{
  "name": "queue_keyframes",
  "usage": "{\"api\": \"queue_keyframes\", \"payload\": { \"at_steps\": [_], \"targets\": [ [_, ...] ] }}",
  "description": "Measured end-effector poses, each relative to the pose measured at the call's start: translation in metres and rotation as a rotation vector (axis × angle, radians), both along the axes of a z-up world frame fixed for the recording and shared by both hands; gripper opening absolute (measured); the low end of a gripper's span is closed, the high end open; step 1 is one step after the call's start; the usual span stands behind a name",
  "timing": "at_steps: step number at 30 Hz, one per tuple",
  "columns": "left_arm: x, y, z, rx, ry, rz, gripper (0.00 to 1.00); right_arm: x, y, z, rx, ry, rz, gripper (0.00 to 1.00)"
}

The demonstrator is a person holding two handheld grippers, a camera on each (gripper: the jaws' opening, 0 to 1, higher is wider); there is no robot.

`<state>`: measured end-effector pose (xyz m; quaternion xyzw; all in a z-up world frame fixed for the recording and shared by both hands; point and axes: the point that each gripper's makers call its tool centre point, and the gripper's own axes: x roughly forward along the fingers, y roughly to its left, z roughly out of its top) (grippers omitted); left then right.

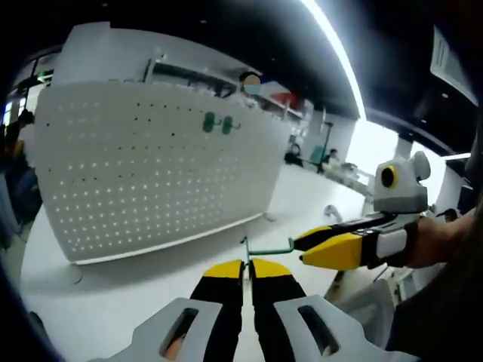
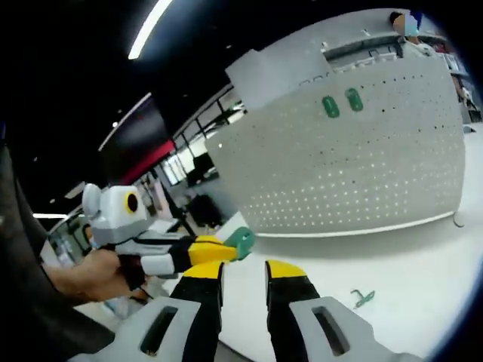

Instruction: Insert the hook assembly into the mounting plate slot until the hook locks in place.

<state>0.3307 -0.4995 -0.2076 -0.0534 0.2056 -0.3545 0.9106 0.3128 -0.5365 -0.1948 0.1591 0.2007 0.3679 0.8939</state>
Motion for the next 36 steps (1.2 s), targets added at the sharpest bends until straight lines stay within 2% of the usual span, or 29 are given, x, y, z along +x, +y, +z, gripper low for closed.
{"api": "queue_keyframes", "payload": {
  "at_steps": [2, 3, 9, 13, 15, 18, 21, 32, 36],
  "targets": [
    [0.000, 0.001, 0.003, -0.010, -0.006, 0.001, 0.02, 0.002, 0.003, 0.006, 0.044, 0.011, -0.006, 0.20],
    [0.000, 0.001, 0.004, -0.014, -0.007, 0.002, 0.02, 0.002, 0.006, 0.008, 0.089, 0.039, -0.012, 0.20],
    [-0.001, -0.002, 0.006, -0.040, -0.010, -0.009, 0.02, 0.004, 0.016, 0.011, 0.129, 0.072, 0.014, 0.20],
    [-0.001, -0.001, 0.008, -0.049, -0.015, -0.001, 0.02, 0.009, 0.016, 0.011, 0.184, 0.116, -0.013, 0.19],
    [-0.001, -0.002, 0.008, -0.050, -0.016, -0.005, 0.02, 0.010, 0.018, 0.010, 0.213, 0.149, -0.014, 0.18],
    [-0.002, -0.004, 0.014, -0.060, -0.032, -0.014, 0.02, 0.013, 0.019, 0.011, 0.231, 0.154, -0.015, 0.15],
    [-0.003, -0.006, 0.016, -0.062, -0.039, -0.021, 0.02, 0.017, 0.021, 0.013, 0.289, 0.180, -0.030, 0.12],
    [-0.004, -0.009, 0.018, -0.063, -0.048, -0.038, 0.02, 0.019, 0.018, 0.010, 0.367, 0.261, -0.053, 0.03],
    [-0.005, -0.010, 0.017, -0.042, -0.054, -0.044, 0.02, 0.019, 0.018, 0.008, 0.353, 0.259, -0.058, 0.01]
  ]
}}
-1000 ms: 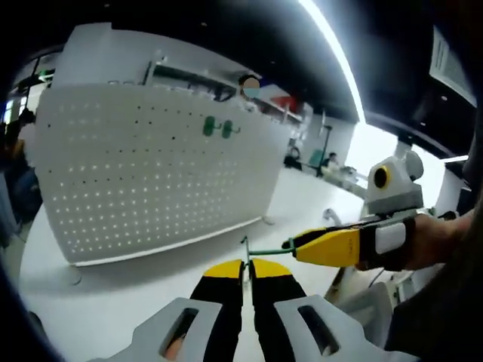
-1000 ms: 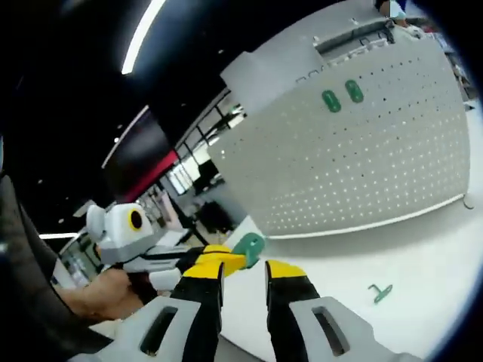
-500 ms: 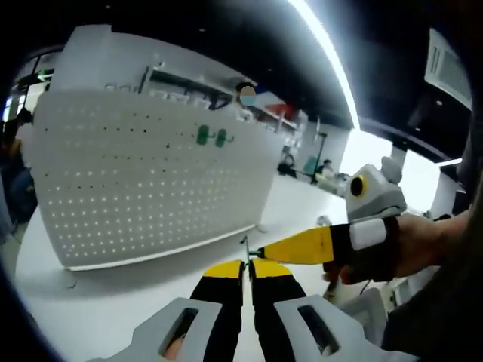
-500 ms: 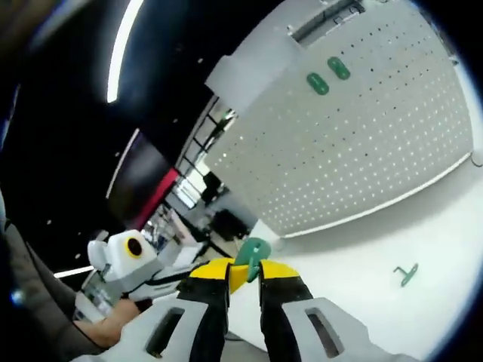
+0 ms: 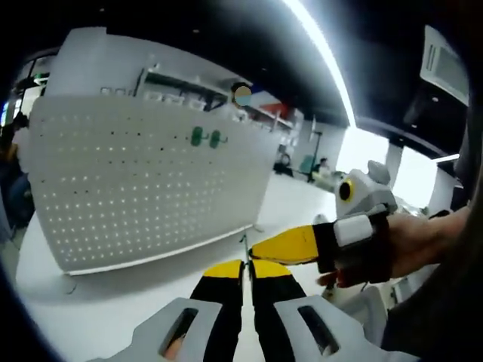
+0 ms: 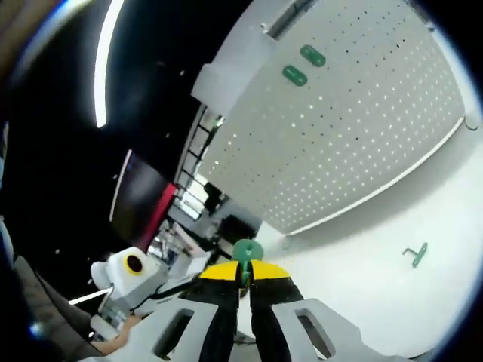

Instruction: Insert the hook assembly into the mounting plate slot until the hook locks in place.

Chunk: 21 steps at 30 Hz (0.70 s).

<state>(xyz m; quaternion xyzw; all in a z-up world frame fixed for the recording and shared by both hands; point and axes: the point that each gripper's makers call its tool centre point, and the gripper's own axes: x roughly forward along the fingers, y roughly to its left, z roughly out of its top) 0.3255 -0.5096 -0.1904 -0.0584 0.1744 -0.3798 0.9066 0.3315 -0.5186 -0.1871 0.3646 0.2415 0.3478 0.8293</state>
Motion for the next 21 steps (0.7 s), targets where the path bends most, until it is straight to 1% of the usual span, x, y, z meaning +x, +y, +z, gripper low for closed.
{"api": "queue_keyframes", "payload": {
  "at_steps": [4, 6, 10, 13, 15, 16, 17, 19, 20, 21],
  "targets": [
    [-0.002, -0.001, -0.002, 0.055, -0.028, -0.014, 0.03, 0.000, 0.001, -0.002, 0.007, 0.015, 0.004, 0.01],
    [-0.001, -0.001, -0.002, 0.057, -0.030, -0.016, 0.03, -0.001, 0.000, -0.001, -0.002, 0.006, 0.007, 0.00],
    [-0.002, 0.000, -0.005, 0.071, -0.025, -0.025, 0.04, -0.002, 0.003, -0.002, -0.036, -0.016, 0.020, 0.00],
    [-0.002, 0.001, -0.007, 0.086, -0.019, -0.030, 0.05, -0.003, 0.003, -0.003, -0.041, -0.022, 0.023, 0.00],
    [-0.003, 0.002, -0.011, 0.110, -0.011, -0.036, 0.07, -0.003, 0.004, -0.003, -0.051, -0.033, 0.022, 0.00],
    [-0.002, 0.003, -0.012, 0.118, -0.010, -0.036, 0.09, -0.003, 0.004, -0.002, -0.063, -0.044, 0.022, 0.00],
    [-0.002, 0.004, -0.016, 0.127, 0.004, -0.034, 0.13, -0.003, 0.003, -0.002, -0.077, -0.056, 0.023, 0.00],
    [-0.001, 0.007, -0.018, 0.122, 0.021, -0.026, 0.22, -0.004, 0.003, -0.002, -0.117, -0.085, 0.031, 0.00],
    [-0.001, 0.008, -0.017, 0.115, 0.028, -0.019, 0.27, -0.004, 0.003, -0.001, -0.127, -0.092, 0.033, 0.00],
    [-0.001, 0.009, -0.017, 0.108, 0.031, -0.017, 0.30, -0.004, 0.003, -0.001, -0.139, -0.103, 0.034, 0.00]
  ]
}}
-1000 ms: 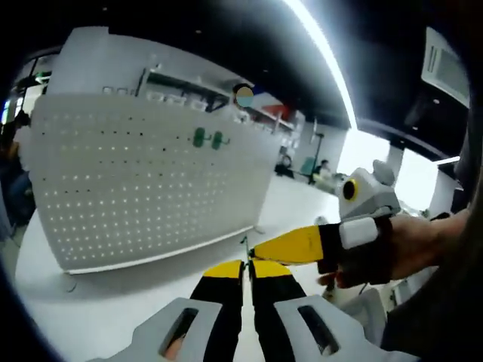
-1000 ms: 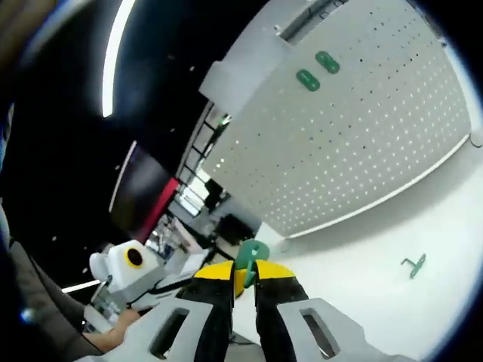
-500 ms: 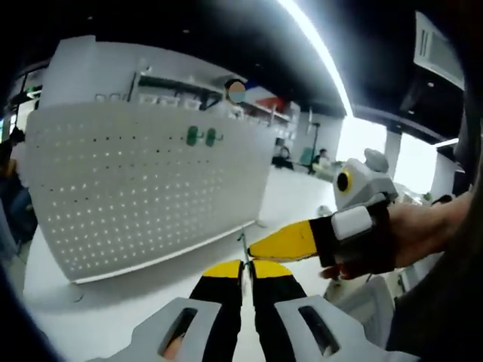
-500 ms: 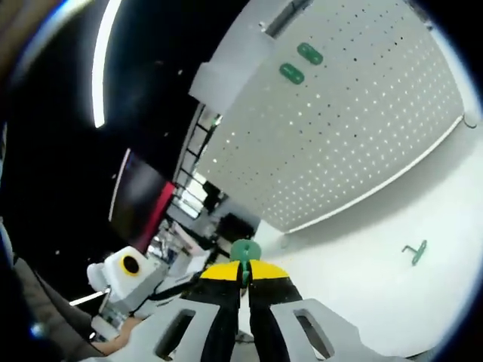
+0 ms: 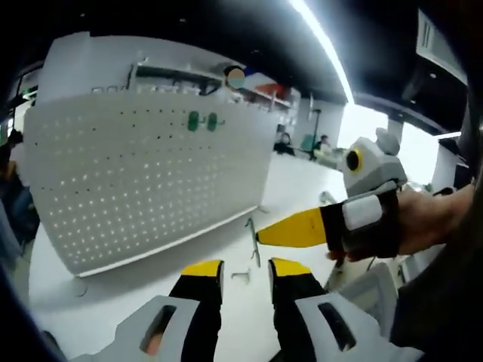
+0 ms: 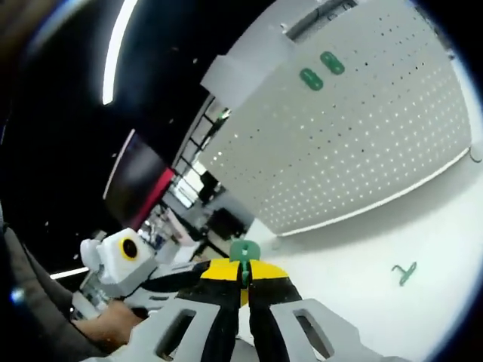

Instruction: Insert the hook assembly into the mounting plate slot until the hook locks in place.

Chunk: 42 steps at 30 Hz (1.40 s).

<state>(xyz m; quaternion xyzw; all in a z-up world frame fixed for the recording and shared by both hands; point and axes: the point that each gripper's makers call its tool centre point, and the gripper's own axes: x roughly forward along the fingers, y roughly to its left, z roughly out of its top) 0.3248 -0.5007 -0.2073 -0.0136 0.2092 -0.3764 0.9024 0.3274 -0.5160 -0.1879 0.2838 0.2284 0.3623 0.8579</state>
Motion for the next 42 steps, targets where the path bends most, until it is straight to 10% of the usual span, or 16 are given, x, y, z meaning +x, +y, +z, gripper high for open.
{"api": "queue_keyframes", "payload": {
  "at_steps": [20, 42],
  "targets": [
    [-0.016, -0.008, -0.005, -0.069, 0.050, -0.027, 0.70, 0.001, 0.000, -0.004, -0.163, -0.115, 0.065, 0.00],
    [-0.024, -0.010, 0.004, -0.188, 0.111, -0.011, 0.89, 0.006, 0.000, -0.010, -0.255, -0.186, 0.120, 0.00]
  ]
}}
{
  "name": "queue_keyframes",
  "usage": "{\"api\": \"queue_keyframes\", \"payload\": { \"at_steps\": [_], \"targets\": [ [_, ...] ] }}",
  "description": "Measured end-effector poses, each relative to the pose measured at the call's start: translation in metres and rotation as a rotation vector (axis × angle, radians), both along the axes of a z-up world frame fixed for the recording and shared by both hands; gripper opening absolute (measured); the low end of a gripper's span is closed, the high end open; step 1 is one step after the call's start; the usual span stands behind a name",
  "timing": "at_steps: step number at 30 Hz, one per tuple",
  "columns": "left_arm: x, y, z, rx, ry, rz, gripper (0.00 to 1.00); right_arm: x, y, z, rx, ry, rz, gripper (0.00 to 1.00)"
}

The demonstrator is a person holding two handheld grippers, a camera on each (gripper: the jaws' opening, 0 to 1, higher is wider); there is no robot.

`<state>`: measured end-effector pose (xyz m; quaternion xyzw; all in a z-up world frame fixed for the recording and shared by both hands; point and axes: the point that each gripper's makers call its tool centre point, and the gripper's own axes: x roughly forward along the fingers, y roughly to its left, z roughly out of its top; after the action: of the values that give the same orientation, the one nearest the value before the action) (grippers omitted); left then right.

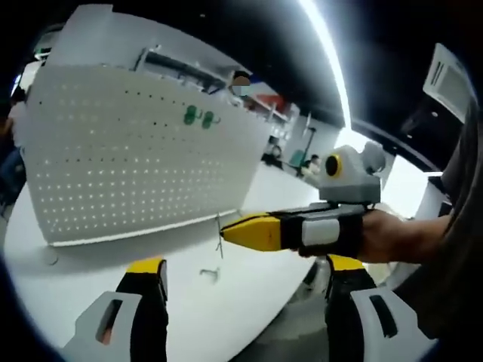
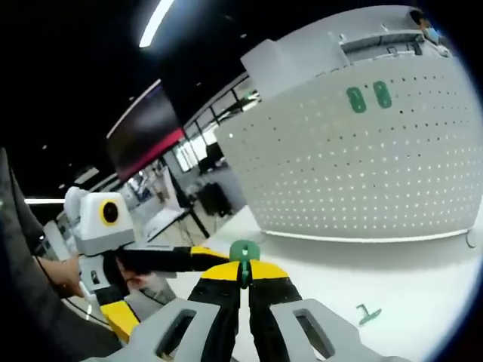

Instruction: Insert the hook assembly into the mounting plate slot until the hook locks in place.

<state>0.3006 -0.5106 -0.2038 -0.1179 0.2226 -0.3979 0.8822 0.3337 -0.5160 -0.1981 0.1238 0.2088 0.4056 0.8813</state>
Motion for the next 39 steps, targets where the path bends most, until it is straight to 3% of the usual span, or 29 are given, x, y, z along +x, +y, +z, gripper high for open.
{"api": "queue_keyframes", "payload": {
  "at_steps": [3, 10, 20, 35, 39],
  "targets": [
    [0.002, 0.002, 0.001, 0.003, -0.010, 0.015, 0.91, 0.001, 0.001, 0.006, 0.001, -0.025, -0.005, 0.00],
    [0.004, 0.007, -0.001, 0.015, -0.012, 0.038, 0.94, 0.006, 0.003, 0.010, -0.080, -0.111, -0.002, 0.00],
    [0.008, 0.004, 0.003, 0.006, -0.029, 0.037, 0.97, 0.036, -0.011, 0.027, -0.161, -0.274, -0.124, 0.00],
    [0.011, 0.009, 0.000, 0.017, -0.026, 0.045, 0.99, 0.076, -0.048, 0.035, -0.202, -0.343, -0.262, 0.00],
    [0.013, 0.011, -0.005, 0.053, -0.034, 0.044, 0.98, 0.085, -0.058, 0.035, -0.214, -0.351, -0.292, 0.00]
  ]
}}
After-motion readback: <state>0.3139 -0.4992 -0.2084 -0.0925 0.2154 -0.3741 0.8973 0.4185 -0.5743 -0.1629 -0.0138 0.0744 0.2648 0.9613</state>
